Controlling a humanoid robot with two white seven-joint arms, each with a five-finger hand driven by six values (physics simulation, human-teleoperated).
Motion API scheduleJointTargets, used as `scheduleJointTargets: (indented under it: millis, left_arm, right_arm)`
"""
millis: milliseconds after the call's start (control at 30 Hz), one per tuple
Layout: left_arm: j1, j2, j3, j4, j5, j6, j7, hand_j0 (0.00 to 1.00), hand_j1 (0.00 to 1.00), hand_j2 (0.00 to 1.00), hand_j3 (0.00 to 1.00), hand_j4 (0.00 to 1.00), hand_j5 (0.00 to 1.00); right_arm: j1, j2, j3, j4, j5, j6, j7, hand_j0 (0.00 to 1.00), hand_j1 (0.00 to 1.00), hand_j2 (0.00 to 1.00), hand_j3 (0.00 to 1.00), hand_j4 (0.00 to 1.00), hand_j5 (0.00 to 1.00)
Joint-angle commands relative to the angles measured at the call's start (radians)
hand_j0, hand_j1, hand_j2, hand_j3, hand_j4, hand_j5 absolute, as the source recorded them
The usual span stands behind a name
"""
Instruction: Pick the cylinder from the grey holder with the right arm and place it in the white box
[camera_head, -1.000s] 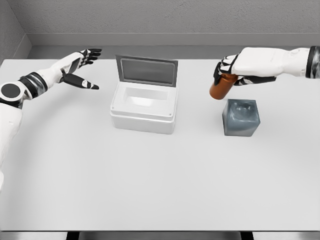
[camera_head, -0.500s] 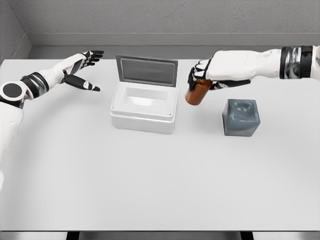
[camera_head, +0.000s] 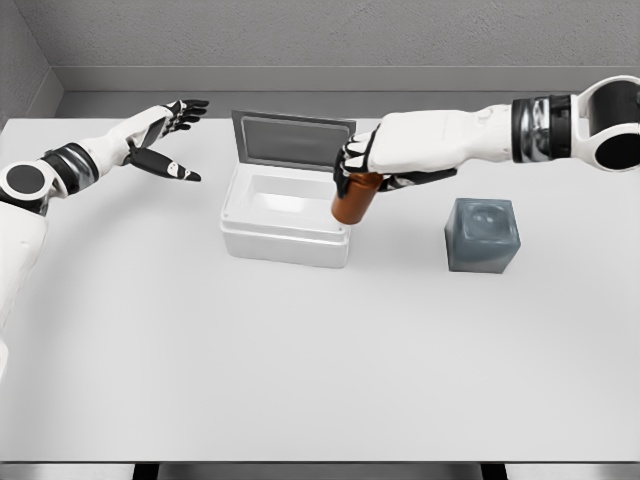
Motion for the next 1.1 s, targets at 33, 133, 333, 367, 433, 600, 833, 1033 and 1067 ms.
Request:
scheduleJointTargets:
  millis: [33,133,333,367,433,600,833,1033,1067]
  left_arm:
    - [0.002,-0.001,0.002,-0.001,0.005,0.001,0.000,1.00,1.00,1.00,1.00,1.00,1.00]
    - [0.000,-0.004,-0.004,-0.001,0.005,0.001,0.000,1.00,1.00,1.00,1.00,1.00,1.00]
    - [-0.011,-0.004,-0.018,-0.001,0.006,0.003,0.000,1.00,1.00,1.00,1.00,1.00,1.00]
    - [-0.011,-0.004,-0.018,-0.001,0.006,0.001,0.000,1.00,1.00,1.00,1.00,1.00,1.00]
    - [-0.011,-0.004,-0.018,-0.001,0.006,0.003,0.000,1.00,1.00,1.00,1.00,1.00,1.00]
    - [-0.011,0.005,-0.020,0.002,0.008,0.001,0.000,1.00,1.00,1.00,1.00,1.00,1.00]
    - [-0.038,0.005,-0.056,0.060,0.008,-0.007,0.000,1.00,1.00,1.00,1.00,1.00,1.00]
    - [-0.051,0.014,-0.099,0.051,0.014,-0.004,0.000,1.00,1.00,1.00,1.00,1.00,1.00]
    - [-0.052,0.018,-0.121,0.051,0.017,-0.004,0.000,1.00,1.00,1.00,1.00,1.00,1.00]
  right_arm:
    - [0.000,0.017,-0.006,0.021,-0.010,0.000,-0.001,0.36,0.36,0.36,0.36,0.36,0.36]
    - [0.000,0.017,-0.012,0.024,-0.013,0.000,0.001,0.36,0.36,0.36,0.36,0.36,0.36]
    - [0.002,0.044,-0.015,0.050,-0.013,0.000,0.001,0.36,0.36,0.36,0.36,0.36,0.36]
    - [0.003,0.058,-0.017,0.067,-0.013,0.000,0.001,0.36,0.36,0.36,0.36,0.36,0.36]
    - [0.005,0.071,-0.017,0.087,-0.011,0.000,0.001,0.36,0.36,0.36,0.36,0.36,0.36]
    - [0.025,0.077,-0.017,0.122,-0.007,0.000,0.002,0.37,0.37,0.37,0.37,0.37,0.37]
    - [0.026,0.077,-0.017,0.122,-0.005,0.000,0.002,0.47,0.47,0.47,0.47,0.47,0.47]
    - [0.025,0.063,-0.023,0.087,-0.001,0.000,0.002,0.92,0.92,0.92,0.92,0.92,0.92]
    - [0.025,0.057,-0.024,0.071,-0.001,0.000,0.002,0.93,0.93,0.93,0.93,0.93,0.93]
